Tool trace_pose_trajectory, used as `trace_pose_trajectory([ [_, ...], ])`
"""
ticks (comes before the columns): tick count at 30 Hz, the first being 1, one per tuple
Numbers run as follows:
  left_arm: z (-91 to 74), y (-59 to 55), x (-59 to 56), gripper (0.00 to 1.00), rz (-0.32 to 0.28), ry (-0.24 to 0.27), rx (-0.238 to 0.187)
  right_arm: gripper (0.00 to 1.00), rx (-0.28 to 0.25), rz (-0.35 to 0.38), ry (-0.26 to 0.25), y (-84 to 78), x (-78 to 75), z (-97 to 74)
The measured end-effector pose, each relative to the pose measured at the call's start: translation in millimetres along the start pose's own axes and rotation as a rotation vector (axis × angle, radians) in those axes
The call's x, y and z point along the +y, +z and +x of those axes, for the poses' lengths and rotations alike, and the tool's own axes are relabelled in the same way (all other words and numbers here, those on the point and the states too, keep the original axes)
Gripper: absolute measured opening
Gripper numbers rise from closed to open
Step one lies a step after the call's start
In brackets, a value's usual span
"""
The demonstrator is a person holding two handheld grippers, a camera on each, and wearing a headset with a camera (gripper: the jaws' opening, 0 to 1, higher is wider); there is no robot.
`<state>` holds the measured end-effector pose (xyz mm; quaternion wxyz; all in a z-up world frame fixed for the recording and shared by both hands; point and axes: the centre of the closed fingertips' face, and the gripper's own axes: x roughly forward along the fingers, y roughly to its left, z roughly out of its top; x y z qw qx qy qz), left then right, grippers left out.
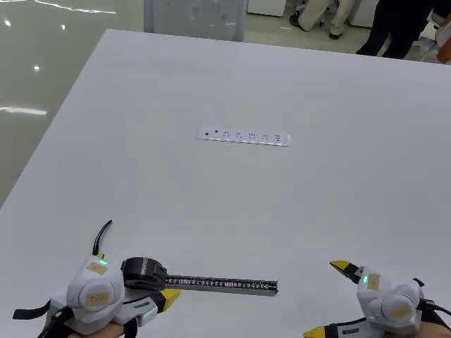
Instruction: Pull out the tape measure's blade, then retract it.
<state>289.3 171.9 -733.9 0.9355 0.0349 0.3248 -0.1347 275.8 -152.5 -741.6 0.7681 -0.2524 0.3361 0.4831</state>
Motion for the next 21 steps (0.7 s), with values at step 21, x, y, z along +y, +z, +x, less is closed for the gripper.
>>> trace_pose_trajectory([
  [21, 14.0, -8.2, 2.6, 1.0, -0.121, 0.057, -0.044, 0.8, 0.13, -0.213, 0.157, 31.6, -15.9, 43.0],
])
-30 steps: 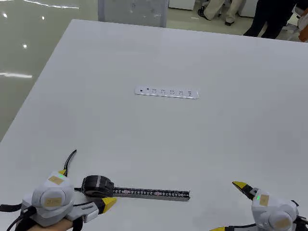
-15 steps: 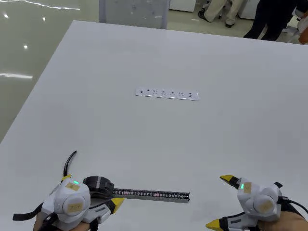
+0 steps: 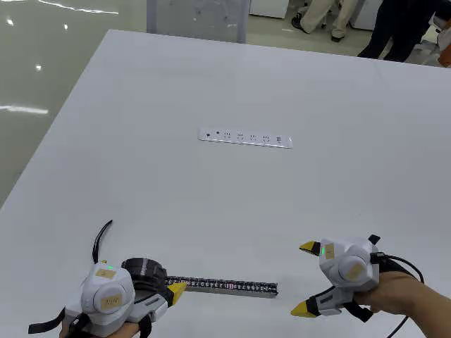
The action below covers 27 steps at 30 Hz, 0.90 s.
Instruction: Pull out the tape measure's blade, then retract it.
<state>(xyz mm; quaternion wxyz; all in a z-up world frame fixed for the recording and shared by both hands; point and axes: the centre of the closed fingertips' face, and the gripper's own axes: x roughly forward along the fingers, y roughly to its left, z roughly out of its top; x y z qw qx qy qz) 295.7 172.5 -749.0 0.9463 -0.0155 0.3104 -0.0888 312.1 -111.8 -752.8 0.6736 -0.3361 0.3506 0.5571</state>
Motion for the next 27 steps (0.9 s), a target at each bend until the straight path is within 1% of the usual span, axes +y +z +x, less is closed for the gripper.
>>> trace_pose_trajectory([
  [2, 0.3, -2.6, 0.9, 1.0, 0.004, -0.002, -0.001, 0.79, 0.009, -0.01, 0.014, 2.1, -1.2, 4.7],
  [4, 0.7, -1.4, 1.2, 1.0, 0.012, -0.002, -0.004, 0.76, 0.022, -0.021, 0.033, 1.8, -1.0, 10.6],
  [7, 3.8, 2.4, 0.6, 1.0, 0.025, -0.003, -0.025, 0.74, 0.031, -0.02, 0.042, 2.5, 1.0, 15.9],
  [8, 5.1, 1.6, -0.2, 1.0, 0.023, -0.004, -0.025, 0.74, 0.034, -0.016, 0.05, 1.7, 2.1, 18.2],
  [12, 11.7, -4.1, 0.0, 1.0, 0.026, -0.011, -0.009, 0.68, 0.044, -0.014, 0.067, -0.7, 6.5, 23.7],
  [13, 13.2, -5.0, 0.3, 1.0, 0.026, -0.014, -0.008, 0.67, 0.045, -0.014, 0.08, -1.1, 8.9, 25.8],
  [15, 15.7, -7.7, 1.0, 0.99, 0.008, -0.021, 0.0, 0.63, 0.05, -0.011, 0.085, -2.9, 9.1, 29.7],
  [16, 17.7, -9.8, 1.8, 0.98, -0.013, -0.028, 0.004, 0.61, 0.055, -0.012, 0.089, -3.1, 10.3, 31.7],
  [17, 18.9, -11.4, 2.4, 0.97, -0.02, -0.032, 0.009, 0.6, 0.058, -0.013, 0.092, -2.9, 11.1, 33.0],
  [18, 19.7, -12.5, 3.3, 0.97, -0.012, -0.03, 0.013, 0.58, 0.06, -0.016, 0.103, -4.0, 12.4, 36.4],
  [21, 19.1, -10.6, 2.5, 0.94, 0.013, -0.03, 0.002, 0.52, 0.065, -0.011, 0.11, -4.6, 14.0, 42.5],
  [22, 18.8, -10.4, 1.5, 0.94, 0.013, -0.033, 0.003, 0.52, 0.067, -0.01, 0.111, -4.7, 14.6, 44.2],
  [24, 19.1, -10.5, -1.7, 0.94, -0.009, -0.047, 0.004, 0.49, 0.075, -0.01, 0.115, -6.4, 16.1, 48.7],
  [25, 19.1, -9.9, -2.0, 0.94, -0.008, -0.048, 0.003, 0.47, 0.077, -0.015, 0.115, -7.0, 16.6, 50.4],
  [27, 18.8, -8.1, -2.7, 0.94, 0.012, -0.047, -0.005, 0.45, 0.084, -0.022, 0.116, -9.9, 16.8, 55.2],
])
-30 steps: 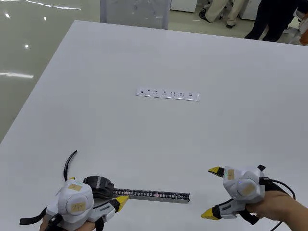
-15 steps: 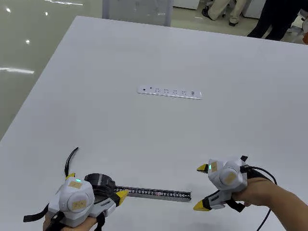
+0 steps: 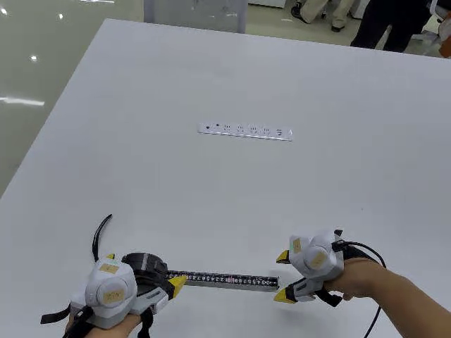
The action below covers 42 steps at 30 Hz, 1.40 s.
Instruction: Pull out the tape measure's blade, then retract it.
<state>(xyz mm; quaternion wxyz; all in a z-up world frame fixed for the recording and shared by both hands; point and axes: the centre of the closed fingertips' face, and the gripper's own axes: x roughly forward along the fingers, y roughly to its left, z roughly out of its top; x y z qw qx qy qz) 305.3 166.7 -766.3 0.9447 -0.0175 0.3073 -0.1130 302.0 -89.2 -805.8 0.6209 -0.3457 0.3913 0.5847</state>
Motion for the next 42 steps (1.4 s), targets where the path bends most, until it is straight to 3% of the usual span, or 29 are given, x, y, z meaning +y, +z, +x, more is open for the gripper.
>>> trace_pose_trajectory([
  [3, -0.2, -0.5, -1.1, 0.94, -0.001, -0.003, 0.0, 0.38, 0.016, -0.012, 0.007, -4.5, 0.4, 5.1],
  [14, 0.0, -1.0, 0.1, 0.93, -0.004, 0.002, 0.004, 0.28, 0.062, -0.013, 0.021, -19.7, 1.3, 11.7],
  [24, 0.1, -3.2, 0.7, 0.92, -0.004, 0.004, 0.014, 0.22, 0.051, -0.011, 0.022, -14.2, 0.8, 13.2],
  [42, 0.7, -5.3, 3.5, 0.9, -0.018, 0.014, 0.017, 0.15, 0.113, -0.048, 0.027, -15.0, 0.5, 17.9],
])
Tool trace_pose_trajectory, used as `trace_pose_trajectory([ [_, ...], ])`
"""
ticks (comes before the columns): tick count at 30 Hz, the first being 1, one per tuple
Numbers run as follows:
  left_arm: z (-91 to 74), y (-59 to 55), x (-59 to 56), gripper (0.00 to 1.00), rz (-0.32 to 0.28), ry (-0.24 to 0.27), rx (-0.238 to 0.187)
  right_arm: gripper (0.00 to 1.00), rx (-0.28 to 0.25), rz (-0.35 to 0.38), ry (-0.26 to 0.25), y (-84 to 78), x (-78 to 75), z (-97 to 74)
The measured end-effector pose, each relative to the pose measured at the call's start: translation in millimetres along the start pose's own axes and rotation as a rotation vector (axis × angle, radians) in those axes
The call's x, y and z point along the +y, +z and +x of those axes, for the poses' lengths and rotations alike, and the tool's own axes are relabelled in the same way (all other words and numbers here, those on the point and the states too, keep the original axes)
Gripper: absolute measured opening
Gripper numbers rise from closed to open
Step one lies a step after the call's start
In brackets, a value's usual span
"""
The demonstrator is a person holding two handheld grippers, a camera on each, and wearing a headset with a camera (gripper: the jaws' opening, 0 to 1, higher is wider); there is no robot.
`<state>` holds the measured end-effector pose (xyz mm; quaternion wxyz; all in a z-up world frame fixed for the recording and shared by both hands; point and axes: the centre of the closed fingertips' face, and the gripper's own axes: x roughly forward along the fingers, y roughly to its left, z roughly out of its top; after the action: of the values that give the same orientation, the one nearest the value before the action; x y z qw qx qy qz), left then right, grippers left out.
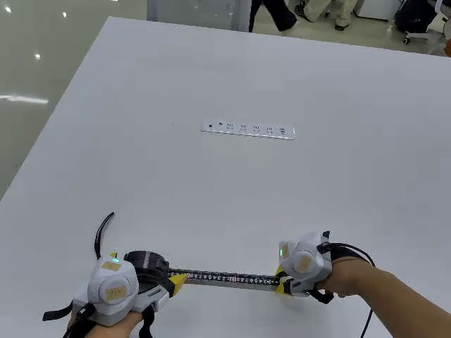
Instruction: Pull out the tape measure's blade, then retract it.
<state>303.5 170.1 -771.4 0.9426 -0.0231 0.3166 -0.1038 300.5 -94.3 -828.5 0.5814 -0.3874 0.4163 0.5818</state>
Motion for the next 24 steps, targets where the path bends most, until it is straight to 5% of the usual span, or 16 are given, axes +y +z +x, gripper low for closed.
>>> trace_pose_trajectory([
  [7, -0.1, 0.1, 2.1, 0.9, -0.003, 0.01, 0.0, 0.14, -0.027, 0.029, -0.008, -0.6, -0.6, -0.7],
  [24, 7.8, -5.6, 9.2, 0.65, -0.011, 0.065, 0.03, 0.14, -0.01, 0.062, -0.009, 0.1, -1.0, 0.1],
])
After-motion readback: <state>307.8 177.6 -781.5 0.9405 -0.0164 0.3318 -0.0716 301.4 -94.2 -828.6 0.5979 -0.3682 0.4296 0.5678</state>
